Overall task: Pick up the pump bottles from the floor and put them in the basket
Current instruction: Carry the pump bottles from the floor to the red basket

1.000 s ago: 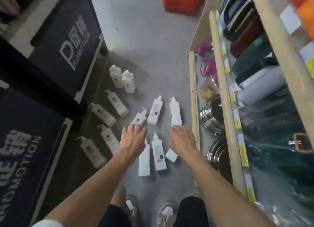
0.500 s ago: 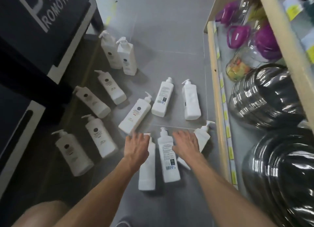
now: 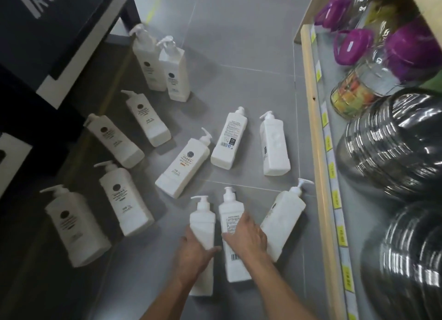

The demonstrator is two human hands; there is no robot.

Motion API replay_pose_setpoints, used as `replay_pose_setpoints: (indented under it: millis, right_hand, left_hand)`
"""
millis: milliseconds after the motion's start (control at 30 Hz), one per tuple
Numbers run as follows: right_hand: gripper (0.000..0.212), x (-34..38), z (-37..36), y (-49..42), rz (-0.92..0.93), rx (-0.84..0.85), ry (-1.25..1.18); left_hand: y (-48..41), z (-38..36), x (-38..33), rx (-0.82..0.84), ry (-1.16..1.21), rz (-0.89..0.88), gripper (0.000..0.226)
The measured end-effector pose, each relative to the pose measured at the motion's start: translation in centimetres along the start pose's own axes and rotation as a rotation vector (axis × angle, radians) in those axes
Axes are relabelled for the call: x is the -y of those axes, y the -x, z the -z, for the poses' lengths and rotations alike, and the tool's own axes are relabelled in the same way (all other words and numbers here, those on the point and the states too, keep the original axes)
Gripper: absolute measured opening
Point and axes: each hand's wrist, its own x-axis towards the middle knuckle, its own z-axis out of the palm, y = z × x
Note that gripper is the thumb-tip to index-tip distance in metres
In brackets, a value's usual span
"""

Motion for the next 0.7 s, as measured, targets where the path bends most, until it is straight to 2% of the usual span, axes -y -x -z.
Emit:
replay_pose_setpoints:
  millis: [133,300,500,700]
  right_hand:
    - [0.090,0.6,-1.1,-0.6,-0.093,0.031,-0.054]
    - [0.092,0.4,-2.6,-0.5,-0.195,0.030,-0.159]
    - [0.091,0.0,-3.8,-0.2,-0.191,-0.030,-0.154]
    - [0.090,-0.3,-2.9,0.5,-0.186,-0.040,-0.166]
  left_hand:
    - [-0.3,-0.7,0.2,0.023,0.066,0.044,0.086]
    - [-1.3,-0.6,0.0,0.008,0.133,0.130,0.085]
    - [-2.3,0.0,-0.5,-0.150,0.179,0.165,0.081]
    - [-2.4,1.4,-0.1,-0.111,0.106,0.085,0.081]
